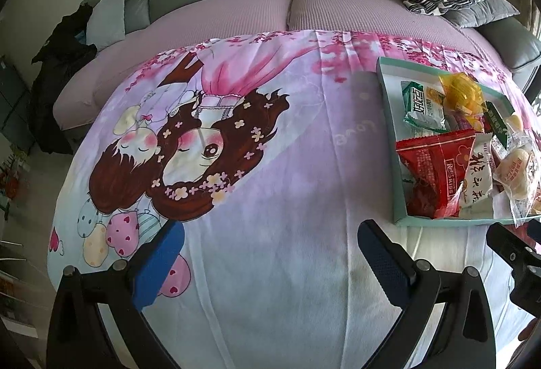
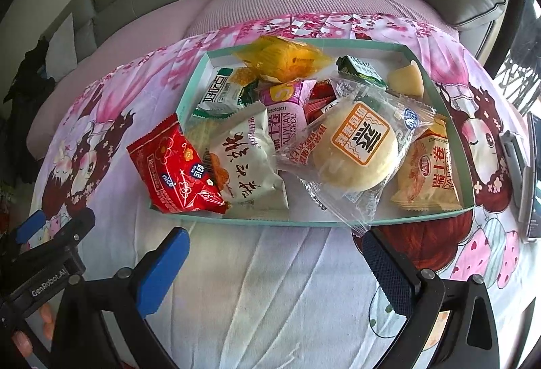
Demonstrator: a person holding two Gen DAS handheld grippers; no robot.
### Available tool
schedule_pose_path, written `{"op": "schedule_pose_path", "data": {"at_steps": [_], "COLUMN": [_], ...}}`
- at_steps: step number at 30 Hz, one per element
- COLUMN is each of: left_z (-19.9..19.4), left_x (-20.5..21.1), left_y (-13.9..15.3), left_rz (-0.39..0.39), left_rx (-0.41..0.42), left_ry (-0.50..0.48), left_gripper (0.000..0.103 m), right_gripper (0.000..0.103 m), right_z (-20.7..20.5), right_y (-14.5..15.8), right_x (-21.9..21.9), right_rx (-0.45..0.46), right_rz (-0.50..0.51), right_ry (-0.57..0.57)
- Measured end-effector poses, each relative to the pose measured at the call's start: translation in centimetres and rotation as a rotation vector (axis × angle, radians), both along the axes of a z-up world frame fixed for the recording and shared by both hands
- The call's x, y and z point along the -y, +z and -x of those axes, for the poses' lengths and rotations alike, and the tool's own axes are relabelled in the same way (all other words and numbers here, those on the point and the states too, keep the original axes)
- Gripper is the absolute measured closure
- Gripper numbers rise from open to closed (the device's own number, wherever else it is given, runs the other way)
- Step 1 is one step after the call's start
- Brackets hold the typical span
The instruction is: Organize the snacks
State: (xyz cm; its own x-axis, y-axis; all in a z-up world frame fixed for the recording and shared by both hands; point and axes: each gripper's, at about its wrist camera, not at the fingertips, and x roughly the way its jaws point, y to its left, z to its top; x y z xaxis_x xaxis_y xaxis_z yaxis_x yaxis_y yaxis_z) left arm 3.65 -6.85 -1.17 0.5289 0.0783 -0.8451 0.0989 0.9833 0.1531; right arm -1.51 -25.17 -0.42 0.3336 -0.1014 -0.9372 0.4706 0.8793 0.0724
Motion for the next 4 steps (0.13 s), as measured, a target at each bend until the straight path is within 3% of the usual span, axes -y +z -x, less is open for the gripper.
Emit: {"op": "schedule_pose_path", "data": {"at_steps": [4], "left_z": [0.12], "left_x": [0.15], "left_y": [0.11], "left_rz": [-0.008], "left_rx": [0.018], "left_ry": [-0.011], "left_gripper": [0.001], "right_gripper": [0.0], "right_z": [-0.1], "right_y": [0.0], "right_x": [0.04], "right_rx": [0.001], "right_rz": [-0.001], "right_ry": [0.001]}}
